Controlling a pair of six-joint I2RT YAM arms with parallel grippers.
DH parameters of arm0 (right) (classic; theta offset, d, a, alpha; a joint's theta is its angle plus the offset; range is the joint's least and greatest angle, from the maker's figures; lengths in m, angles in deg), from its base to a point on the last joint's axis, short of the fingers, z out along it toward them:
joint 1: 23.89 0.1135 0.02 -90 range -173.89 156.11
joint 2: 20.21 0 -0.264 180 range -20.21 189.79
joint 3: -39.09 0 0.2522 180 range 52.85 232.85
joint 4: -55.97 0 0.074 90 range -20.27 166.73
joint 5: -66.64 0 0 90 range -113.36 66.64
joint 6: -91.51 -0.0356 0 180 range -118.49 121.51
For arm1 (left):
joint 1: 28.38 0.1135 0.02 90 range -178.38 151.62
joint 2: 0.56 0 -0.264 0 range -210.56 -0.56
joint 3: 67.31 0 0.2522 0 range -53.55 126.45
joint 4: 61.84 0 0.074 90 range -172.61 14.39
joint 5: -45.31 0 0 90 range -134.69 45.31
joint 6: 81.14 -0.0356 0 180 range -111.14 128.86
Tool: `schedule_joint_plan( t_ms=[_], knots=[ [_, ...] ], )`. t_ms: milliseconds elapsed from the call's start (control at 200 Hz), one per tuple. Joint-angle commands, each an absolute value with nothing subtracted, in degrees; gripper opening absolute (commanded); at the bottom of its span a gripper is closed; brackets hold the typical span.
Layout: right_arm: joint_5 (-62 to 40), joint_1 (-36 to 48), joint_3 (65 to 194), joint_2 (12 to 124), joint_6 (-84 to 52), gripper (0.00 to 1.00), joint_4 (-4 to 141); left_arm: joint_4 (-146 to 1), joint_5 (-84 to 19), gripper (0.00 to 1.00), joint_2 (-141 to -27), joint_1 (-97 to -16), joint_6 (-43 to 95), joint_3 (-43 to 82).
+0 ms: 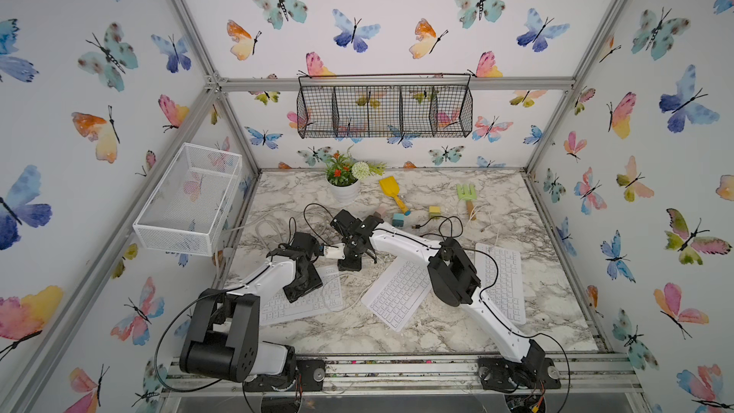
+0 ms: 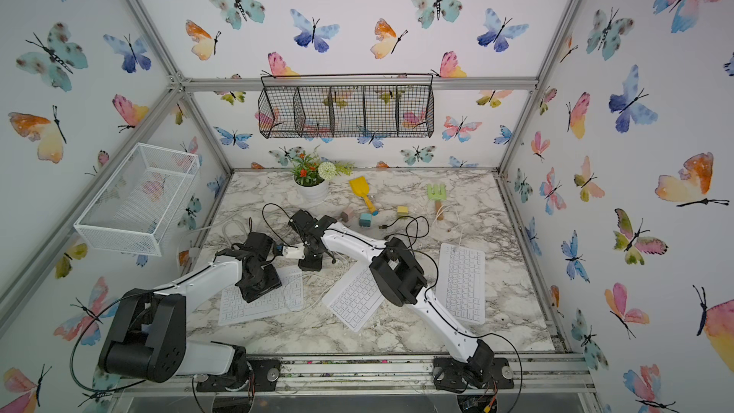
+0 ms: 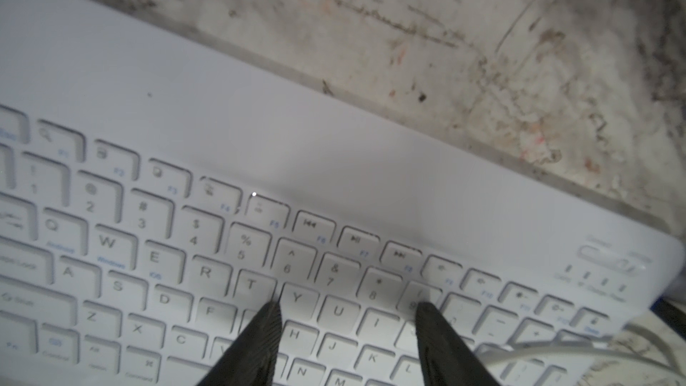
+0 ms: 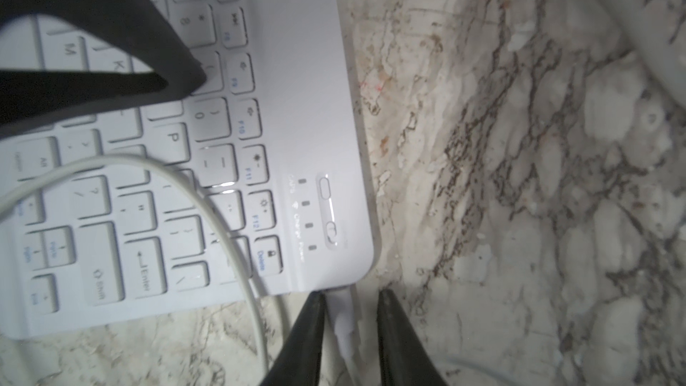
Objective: Unplug the wireless keyboard
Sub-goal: Remove the power cord from the keyboard.
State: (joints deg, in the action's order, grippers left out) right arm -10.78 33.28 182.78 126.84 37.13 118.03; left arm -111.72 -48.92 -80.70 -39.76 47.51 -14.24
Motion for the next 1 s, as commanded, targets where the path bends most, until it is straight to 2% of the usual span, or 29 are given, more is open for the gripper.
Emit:
schedule_joint_plan(
  t_ms=[0, 195, 586, 776, 931, 996],
  knots=[
    [-18.6, 34.5, 184.0, 135.3, 37.7, 0.31, 133.1, -109.7, -46.4, 0.61, -83.9, -40.2, 45.2, -15.8],
    [-17.9, 35.5, 187.0, 138.5, 37.4, 0.35, 138.6, -107.5, -45.0, 0.61, -83.7, -40.8, 44.3, -16.7],
    [-17.2, 35.2, 183.3, 138.8, 37.6, 0.28, 140.7, -105.3, -44.8, 0.61, -81.8, -42.1, 43.7, -17.4],
    [-17.8, 35.0, 183.1, 141.1, 37.2, 0.16, 139.3, -104.3, -45.0, 0.61, -81.8, -42.6, 44.1, -18.0],
    [-20.0, 34.8, 181.9, 141.4, 36.7, 0.12, 137.2, -103.8, -44.9, 0.61, -81.9, -42.8, 44.4, -18.2],
    [-21.5, 34.5, 181.1, 140.9, 36.6, 0.03, 136.3, -103.8, -44.8, 0.61, -82.2, -42.9, 44.3, -18.1]
  ],
)
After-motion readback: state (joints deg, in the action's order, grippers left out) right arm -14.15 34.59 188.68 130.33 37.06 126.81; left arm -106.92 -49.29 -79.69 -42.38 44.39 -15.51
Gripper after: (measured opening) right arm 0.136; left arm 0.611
